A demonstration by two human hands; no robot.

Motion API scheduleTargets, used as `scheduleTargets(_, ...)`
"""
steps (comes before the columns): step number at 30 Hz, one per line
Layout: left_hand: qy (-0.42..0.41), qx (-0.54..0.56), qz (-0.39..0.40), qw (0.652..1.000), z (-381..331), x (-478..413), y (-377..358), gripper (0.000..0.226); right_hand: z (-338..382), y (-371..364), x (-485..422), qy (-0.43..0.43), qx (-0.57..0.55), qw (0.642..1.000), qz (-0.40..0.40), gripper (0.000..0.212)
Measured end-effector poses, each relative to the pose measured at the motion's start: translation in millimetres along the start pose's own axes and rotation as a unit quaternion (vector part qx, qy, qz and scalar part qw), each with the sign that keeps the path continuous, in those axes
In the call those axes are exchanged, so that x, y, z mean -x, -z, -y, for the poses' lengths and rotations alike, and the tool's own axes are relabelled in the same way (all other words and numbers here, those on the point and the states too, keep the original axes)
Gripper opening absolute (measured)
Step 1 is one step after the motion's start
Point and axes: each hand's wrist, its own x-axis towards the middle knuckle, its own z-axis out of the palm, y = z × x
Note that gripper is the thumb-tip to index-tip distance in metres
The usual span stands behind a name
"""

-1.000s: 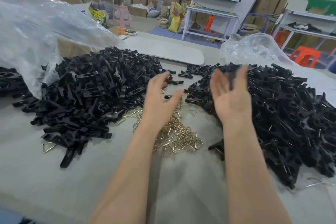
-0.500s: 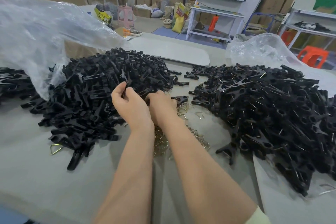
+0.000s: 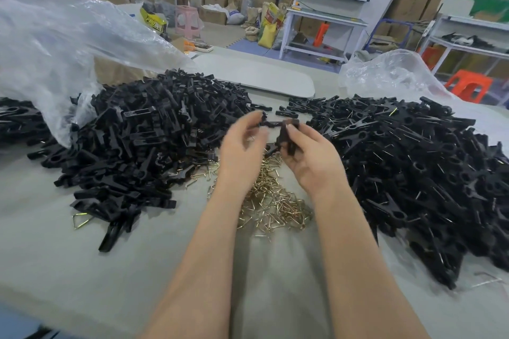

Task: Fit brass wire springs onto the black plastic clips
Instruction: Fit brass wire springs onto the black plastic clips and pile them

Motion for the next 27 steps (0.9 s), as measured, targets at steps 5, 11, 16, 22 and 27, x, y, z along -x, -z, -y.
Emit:
scheduleTargets(5, -0.031, -0.090, 0.117, 0.989, -1, 11, -14, 0.025, -11, 20, 9, 0.018, -0.005, 1.000, -0.019, 0.014)
scheduleTargets(11, -0.034, -0.150, 0.174, 0.973, 0, 15, -19, 0.029, -20, 22, 2, 0.070, 0.016, 0.994, -0.077, 0.018)
scheduleTargets(16, -0.009, -0.133, 0.094, 0.987, 3, 12, -18, 0.018, -26, 16, 0, 0.072, 0.078, 0.992, -0.067, 0.019)
scheduleTargets(22, 0.070, -0.008, 0.080, 0.994, 3, 10, -14, 0.013, -20, 18, -1, 0.085, 0.130, 0.987, -0.033, 0.031)
scheduleTargets(27, 0.063, 0.027, 0.076, 0.995, 4, 11, -12, 0.014, -22, 19, 3, 0.157, 0.208, 0.965, -0.022, 0.025)
